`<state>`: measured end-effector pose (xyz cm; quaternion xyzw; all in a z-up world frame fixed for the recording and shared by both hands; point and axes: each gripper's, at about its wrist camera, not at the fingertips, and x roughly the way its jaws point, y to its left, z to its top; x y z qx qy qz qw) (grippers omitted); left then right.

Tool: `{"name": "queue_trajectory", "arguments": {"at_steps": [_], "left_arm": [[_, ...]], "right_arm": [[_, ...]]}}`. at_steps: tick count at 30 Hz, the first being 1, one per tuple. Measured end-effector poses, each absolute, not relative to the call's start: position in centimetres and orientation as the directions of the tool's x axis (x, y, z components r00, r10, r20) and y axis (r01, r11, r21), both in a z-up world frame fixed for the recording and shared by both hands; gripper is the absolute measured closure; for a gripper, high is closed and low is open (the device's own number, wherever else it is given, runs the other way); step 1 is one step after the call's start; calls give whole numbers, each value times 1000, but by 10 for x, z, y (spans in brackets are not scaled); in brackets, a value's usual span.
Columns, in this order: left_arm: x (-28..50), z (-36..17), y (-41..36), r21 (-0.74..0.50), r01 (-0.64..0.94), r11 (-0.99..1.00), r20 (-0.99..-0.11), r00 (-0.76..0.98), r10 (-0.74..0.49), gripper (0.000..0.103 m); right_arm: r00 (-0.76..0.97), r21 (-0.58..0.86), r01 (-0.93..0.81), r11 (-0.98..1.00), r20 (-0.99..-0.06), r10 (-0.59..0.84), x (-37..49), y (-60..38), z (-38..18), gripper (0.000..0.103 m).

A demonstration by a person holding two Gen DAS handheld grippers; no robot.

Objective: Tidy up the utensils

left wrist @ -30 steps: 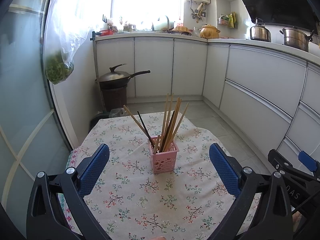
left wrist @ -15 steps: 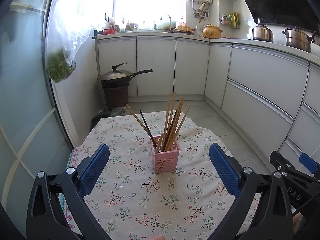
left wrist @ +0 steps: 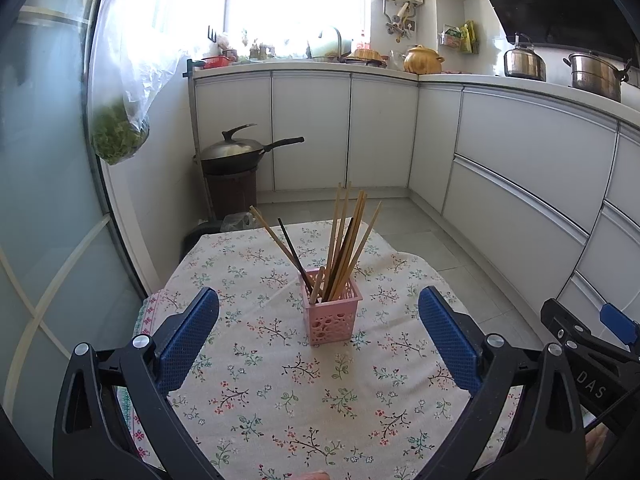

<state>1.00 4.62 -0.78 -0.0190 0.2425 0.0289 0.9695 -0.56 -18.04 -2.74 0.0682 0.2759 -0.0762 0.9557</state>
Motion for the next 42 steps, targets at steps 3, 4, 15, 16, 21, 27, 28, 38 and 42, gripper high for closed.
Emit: {"name": "queue_trajectory", "arguments": {"at_steps": [3, 4, 15, 16, 21, 27, 28, 38, 42], "left_arm": [[11, -8, 46, -21, -64, 998, -472, 881, 47, 7], [11, -8, 46, -22, -64, 998, -472, 880, 46, 7], [11, -11, 44, -6, -56, 998, -476, 878, 46, 7], [11, -11, 44, -6, -56, 998, -476, 878, 47, 7], [11, -10, 43, -2, -54, 999, -479, 877, 46, 7], [12, -11, 43, -5, -34, 999, -478, 878, 27, 7], [12, -10, 41, 4, -34, 999, -475, 879, 32, 8], [9, -10, 38, 29, -20, 999, -441, 897, 30, 18], [8, -9, 35, 31, -5, 1000, -442, 897, 18, 19]], "right_arm": [[835, 89, 183, 979, -539, -107, -6, -180, -28, 7], [835, 89, 183, 979, -539, -108, -5, -181, -27, 7], [834, 87, 182, 979, -541, -107, -5, -181, -28, 7], [834, 88, 182, 979, -541, -107, -5, -181, -28, 7], [833, 87, 181, 980, -543, -106, -4, -181, -27, 7], [832, 87, 181, 980, -544, -106, -4, -181, -27, 7], [831, 87, 181, 980, -546, -105, -4, -181, -27, 7], [825, 91, 181, 979, -556, -101, -2, -182, -27, 7], [822, 95, 183, 978, -561, -99, -1, -183, -28, 7]]}}
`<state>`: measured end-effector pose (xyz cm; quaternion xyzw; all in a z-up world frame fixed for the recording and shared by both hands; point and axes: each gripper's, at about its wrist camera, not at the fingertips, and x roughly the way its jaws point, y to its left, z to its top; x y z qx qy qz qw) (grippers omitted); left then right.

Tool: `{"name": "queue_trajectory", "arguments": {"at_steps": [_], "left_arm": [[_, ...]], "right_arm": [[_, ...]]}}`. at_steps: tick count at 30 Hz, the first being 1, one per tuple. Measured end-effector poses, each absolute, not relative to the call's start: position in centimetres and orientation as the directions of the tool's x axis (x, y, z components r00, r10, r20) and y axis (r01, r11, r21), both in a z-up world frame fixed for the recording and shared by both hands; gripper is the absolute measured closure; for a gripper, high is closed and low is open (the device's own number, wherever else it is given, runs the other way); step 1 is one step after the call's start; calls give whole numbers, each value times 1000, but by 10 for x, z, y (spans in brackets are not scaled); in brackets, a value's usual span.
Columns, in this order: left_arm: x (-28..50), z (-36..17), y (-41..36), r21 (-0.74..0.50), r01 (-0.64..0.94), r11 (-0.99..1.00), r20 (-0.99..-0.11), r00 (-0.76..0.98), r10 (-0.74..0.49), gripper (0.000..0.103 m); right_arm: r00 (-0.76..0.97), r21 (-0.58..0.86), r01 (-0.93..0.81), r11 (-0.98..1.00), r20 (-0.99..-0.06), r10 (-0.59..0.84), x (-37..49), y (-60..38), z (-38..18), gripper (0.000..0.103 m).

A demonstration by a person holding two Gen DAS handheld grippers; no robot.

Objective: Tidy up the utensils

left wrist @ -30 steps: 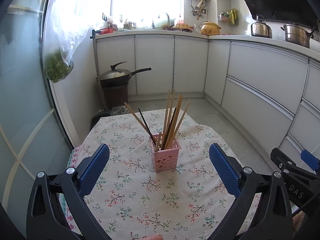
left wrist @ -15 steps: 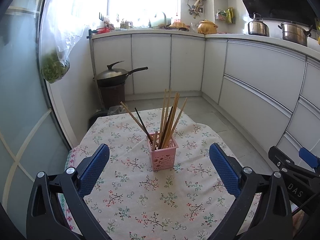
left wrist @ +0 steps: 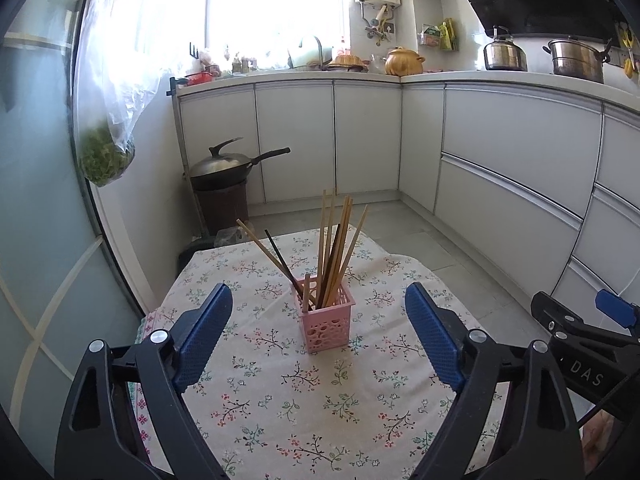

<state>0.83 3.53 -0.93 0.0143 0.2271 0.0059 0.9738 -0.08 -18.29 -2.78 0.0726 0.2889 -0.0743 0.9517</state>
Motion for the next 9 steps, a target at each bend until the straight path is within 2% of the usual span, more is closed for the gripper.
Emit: {"name": "queue_trajectory", "arguments": {"at_steps": [2, 5, 9], "left_arm": [[8, -8, 36, 21, -6, 1000, -445, 895, 14, 16], [8, -6, 36, 21, -12, 1000, -445, 895, 20, 7], [10, -7, 36, 9, -8, 1000, -457, 890, 11, 7]], "right_arm": [[822, 97, 184, 978, -560, -99, 0, -183, -28, 7], [825, 98, 186, 978, -556, -102, -1, -184, -28, 7], [824, 101, 186, 977, -557, -99, -1, -184, -28, 7]]}}
